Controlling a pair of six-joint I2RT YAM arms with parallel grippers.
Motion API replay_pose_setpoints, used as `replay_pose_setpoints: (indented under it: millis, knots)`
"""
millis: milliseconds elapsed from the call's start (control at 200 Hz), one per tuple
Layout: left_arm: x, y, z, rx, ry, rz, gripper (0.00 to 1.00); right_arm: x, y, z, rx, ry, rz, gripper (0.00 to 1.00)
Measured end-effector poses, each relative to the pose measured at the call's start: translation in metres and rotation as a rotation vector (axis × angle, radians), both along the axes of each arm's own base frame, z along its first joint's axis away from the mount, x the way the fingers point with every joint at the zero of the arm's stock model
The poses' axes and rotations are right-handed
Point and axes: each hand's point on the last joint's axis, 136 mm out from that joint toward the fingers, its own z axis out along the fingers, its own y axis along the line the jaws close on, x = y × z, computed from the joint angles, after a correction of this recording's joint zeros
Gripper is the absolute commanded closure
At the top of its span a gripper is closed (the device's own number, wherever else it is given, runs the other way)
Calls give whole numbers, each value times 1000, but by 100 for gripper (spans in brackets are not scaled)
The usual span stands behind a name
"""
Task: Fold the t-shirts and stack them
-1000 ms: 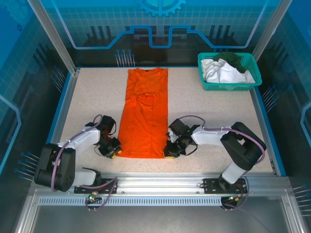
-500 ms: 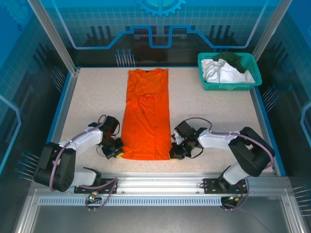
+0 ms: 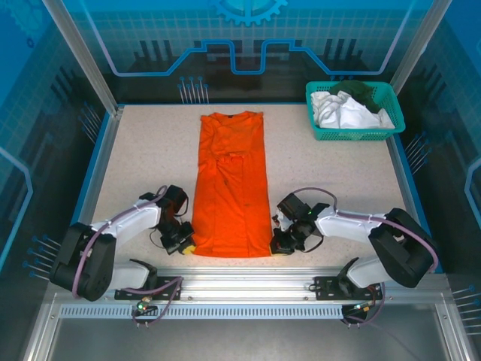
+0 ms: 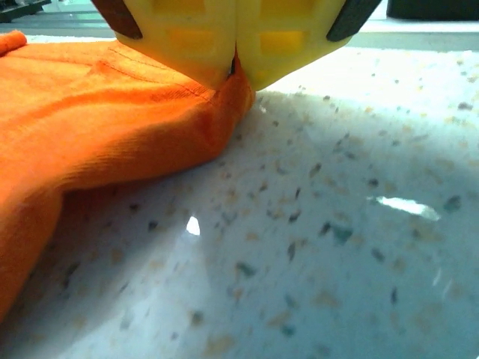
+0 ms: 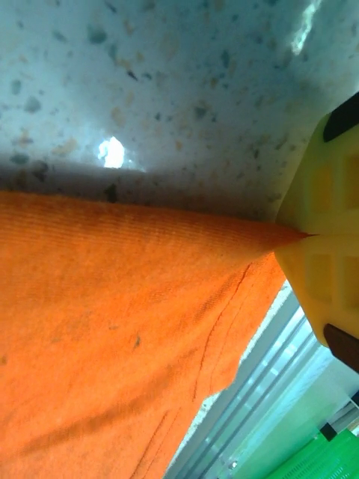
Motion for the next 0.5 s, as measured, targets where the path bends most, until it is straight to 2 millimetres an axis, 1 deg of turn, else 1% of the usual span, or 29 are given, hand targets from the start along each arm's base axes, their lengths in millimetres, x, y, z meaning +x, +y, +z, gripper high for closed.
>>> replay_pose_setpoints:
  millis: [75,145,245,345,405,500]
  knots:
    - [9,-3,15,-7,-25,4,100,9,0,12,8,-5,-20,100]
    - [27,-8,33,-20,-74,4,100,29,1,29,26,-26,-61,100]
    - [64,-16,64,-44,-169,19,100,66,5,60,61,-82,-115,100]
    - [103,-17,87,-55,-240,53,100,110,10,89,95,-134,-171,100]
    - [126,-15,95,-51,-260,79,100,134,10,99,105,-147,-210,100]
    - [162,-10,102,-44,-281,113,100,165,7,102,102,-134,-269,100]
